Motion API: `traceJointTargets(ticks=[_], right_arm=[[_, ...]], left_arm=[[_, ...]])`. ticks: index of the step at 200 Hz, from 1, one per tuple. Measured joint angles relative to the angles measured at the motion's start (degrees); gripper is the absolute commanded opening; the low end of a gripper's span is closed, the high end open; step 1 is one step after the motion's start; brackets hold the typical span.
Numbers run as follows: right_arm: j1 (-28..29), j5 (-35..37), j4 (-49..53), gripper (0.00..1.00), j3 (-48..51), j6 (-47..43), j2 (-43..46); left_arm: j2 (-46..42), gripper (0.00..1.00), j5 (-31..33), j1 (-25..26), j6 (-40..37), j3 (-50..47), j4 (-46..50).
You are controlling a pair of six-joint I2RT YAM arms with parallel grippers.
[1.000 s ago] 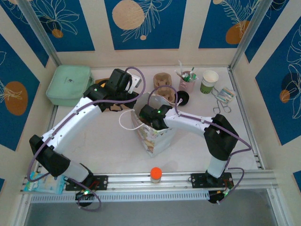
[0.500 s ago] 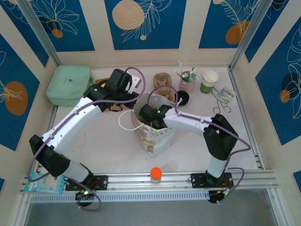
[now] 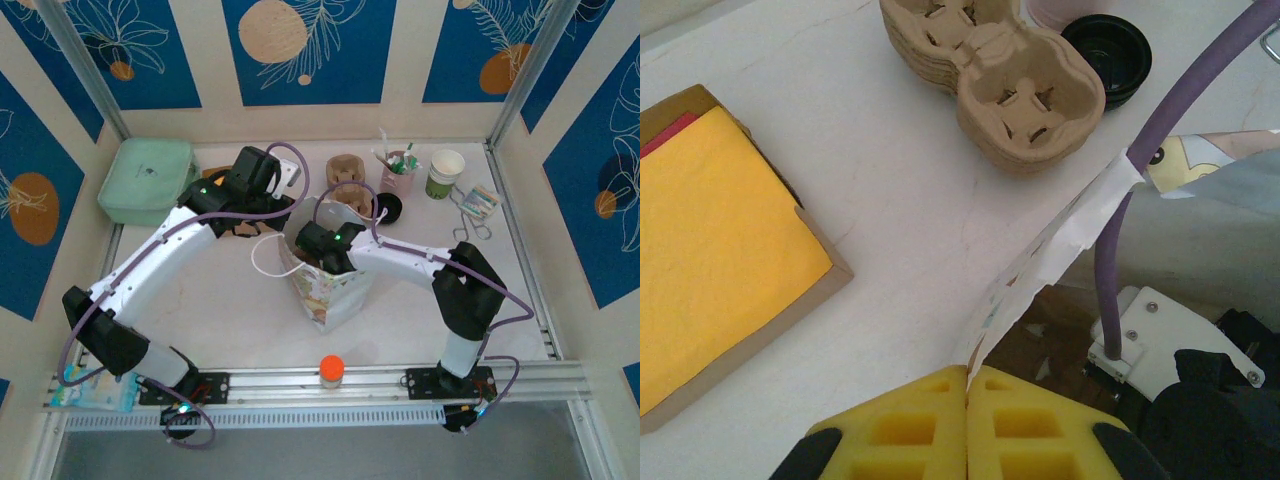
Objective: Pack the takeout coffee
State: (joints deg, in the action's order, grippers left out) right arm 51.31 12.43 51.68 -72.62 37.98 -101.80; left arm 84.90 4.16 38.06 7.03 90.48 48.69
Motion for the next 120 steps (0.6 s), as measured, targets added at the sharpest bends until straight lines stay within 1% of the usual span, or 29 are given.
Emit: traceJointTargets(ticks=[120], right_arm=[[0.0,0.0,0.8,0.99,-1.2,0.0,-0.9]], left_arm=[[0.0,0.08,0.0,0.0,0.0,0.0,0.0]])
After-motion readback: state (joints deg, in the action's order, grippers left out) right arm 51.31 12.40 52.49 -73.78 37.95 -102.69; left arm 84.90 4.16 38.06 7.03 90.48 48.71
